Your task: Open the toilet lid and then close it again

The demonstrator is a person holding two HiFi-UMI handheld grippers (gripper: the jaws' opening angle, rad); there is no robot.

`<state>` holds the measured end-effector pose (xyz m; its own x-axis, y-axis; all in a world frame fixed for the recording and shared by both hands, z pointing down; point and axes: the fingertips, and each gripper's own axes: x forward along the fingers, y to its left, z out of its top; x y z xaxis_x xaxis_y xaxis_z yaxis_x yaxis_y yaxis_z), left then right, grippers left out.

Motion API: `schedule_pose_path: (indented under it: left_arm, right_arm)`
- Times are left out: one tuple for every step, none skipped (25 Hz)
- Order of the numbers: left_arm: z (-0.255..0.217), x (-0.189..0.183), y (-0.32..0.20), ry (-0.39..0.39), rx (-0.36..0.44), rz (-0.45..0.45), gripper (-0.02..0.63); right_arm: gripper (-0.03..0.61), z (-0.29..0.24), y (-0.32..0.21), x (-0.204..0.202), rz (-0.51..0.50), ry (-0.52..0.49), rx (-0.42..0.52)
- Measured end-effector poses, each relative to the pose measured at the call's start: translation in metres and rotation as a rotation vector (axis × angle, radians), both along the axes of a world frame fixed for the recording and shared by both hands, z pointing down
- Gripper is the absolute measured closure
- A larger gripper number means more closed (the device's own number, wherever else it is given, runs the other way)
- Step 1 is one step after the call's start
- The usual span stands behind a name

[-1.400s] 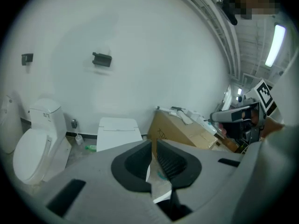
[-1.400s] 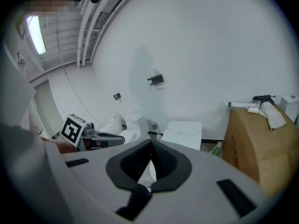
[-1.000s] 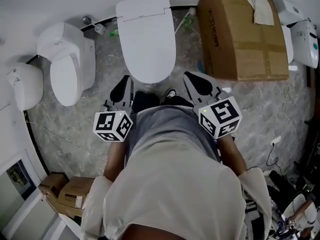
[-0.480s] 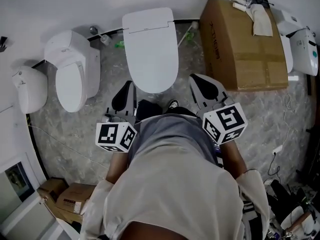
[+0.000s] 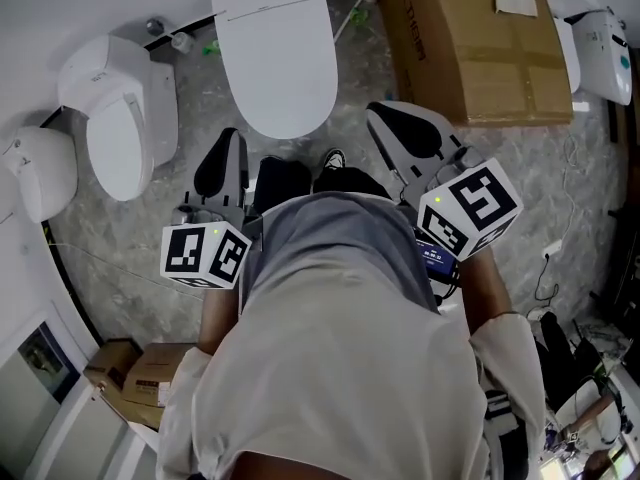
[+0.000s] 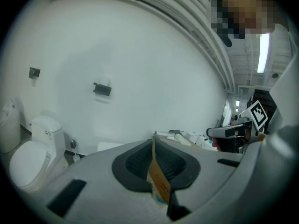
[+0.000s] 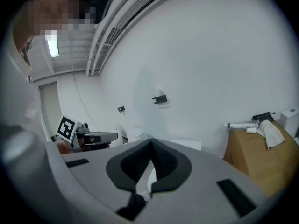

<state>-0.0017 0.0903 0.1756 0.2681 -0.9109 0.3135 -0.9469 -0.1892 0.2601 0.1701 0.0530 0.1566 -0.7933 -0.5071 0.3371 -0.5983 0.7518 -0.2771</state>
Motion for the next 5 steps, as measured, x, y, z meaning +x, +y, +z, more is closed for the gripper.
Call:
schedule_pose_path:
  left_arm:
    - [0.002,0.002,0.002,-0.003,-0.008,0.000,0.598]
    - [0.004,0.003,0.002,-0.009,-0.013,0.000,0.598]
    - [0.006,0.005,0.003,-0.017,-0.016,0.000,0.598]
    - [0.008,0.007,0.002,-0.023,-0.019,0.001,0.598]
    - [0.009,0.009,0.002,-0.030,-0.021,0.002,0.598]
  right_arm:
    - [0.568,0.001,0.001,0.002,-0.004,0.009,0.008]
    - [0.568,0.002,0.002,0.005,-0.006,0.020,0.015]
    - [0.569,0.003,0.001,0.008,-0.004,0.028,0.020]
    - [0.569,0.004,0.000,0.011,0.001,0.035,0.023]
    - [0.569,0.006,-0.001,0.015,0.007,0.042,0.025]
